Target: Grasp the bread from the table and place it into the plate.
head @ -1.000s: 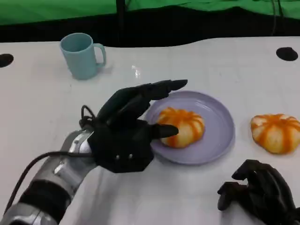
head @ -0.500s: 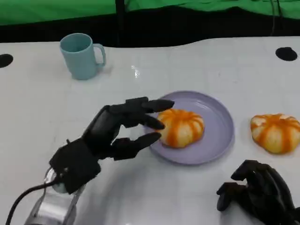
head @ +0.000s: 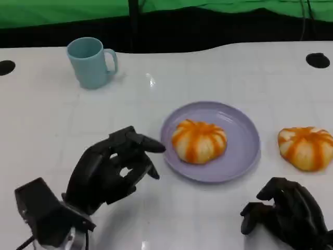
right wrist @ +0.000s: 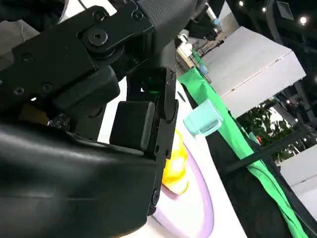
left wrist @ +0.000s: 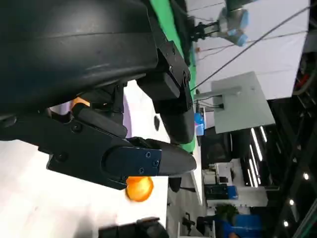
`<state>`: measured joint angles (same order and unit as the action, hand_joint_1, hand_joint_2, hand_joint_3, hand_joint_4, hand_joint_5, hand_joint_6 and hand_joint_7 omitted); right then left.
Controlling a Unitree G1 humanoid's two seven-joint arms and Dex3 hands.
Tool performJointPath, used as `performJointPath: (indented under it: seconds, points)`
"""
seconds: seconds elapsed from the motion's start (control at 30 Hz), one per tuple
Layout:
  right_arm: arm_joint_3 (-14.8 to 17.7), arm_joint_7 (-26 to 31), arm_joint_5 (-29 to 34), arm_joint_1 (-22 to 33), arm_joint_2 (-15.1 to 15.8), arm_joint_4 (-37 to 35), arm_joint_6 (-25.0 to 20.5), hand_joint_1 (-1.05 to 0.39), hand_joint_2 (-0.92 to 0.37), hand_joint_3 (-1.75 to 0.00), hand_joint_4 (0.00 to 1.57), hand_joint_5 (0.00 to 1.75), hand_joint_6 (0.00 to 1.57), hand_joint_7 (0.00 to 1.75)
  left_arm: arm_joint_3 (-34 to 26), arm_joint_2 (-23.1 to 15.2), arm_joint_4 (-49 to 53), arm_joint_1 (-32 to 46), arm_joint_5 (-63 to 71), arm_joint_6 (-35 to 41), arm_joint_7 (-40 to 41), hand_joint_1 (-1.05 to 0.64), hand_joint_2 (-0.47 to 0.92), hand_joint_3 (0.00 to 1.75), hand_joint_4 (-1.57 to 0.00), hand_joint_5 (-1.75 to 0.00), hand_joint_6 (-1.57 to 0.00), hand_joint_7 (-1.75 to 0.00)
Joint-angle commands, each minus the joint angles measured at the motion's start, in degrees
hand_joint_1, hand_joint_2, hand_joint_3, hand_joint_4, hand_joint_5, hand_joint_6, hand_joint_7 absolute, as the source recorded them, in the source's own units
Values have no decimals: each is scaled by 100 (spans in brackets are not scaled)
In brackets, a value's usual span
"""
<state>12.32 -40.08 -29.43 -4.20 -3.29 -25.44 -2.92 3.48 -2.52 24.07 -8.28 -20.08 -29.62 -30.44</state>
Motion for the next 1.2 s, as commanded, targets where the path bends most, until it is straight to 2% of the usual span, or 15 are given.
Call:
performJointPath:
  seconds: [0.03,0.17,0.2,0.3,0.37,0.93,1.03,1.2]
  points:
    - [38,-1,-35,25,81,36,15,-104,-76,0,156,73,157,32,-156,22,-127,57,-67,102,-145,-67,92,39,-51,-175,-53,-128]
    - [37,0,-36,25,82,36,15,-104,-76,0,156,73,157,32,-211,57,-140,60,-38,129,-188,-67,92,39,-51,-175,-52,-129]
    - [41,-2,-51,33,85,46,-13,-104,-76,0,156,73,157,32,-251,92,-224,271,-226,330,-241,-67,92,39,-51,-175,-52,-129]
    - [47,-23,-79,52,94,61,-62,-103,-75,0,155,72,157,30,-356,165,-445,716,-665,867,-405,-69,92,34,-69,-175,-50,-162]
    - [42,-13,-85,58,98,77,-86,-102,-75,0,155,71,157,30,-401,184,-525,803,-763,1060,-481,-70,92,32,-72,-175,-49,-170]
    - [23,-15,-68,34,97,52,-42,-102,-75,0,156,71,157,30,-602,294,-576,904,-822,1408,-683,-70,92,32,-73,-175,-48,-174]
    - [25,-44,-51,-31,83,-36,50,-103,-75,0,156,70,157,29,-729,344,-327,938,-1098,1723,-929,-69,92,26,-84,-175,-59,-173]
    - [31,-92,-63,-69,94,-121,131,-102,-76,0,156,70,157,27,-846,387,-261,899,-1101,1877,-1042,-69,92,24,-86,-175,-60,-175]
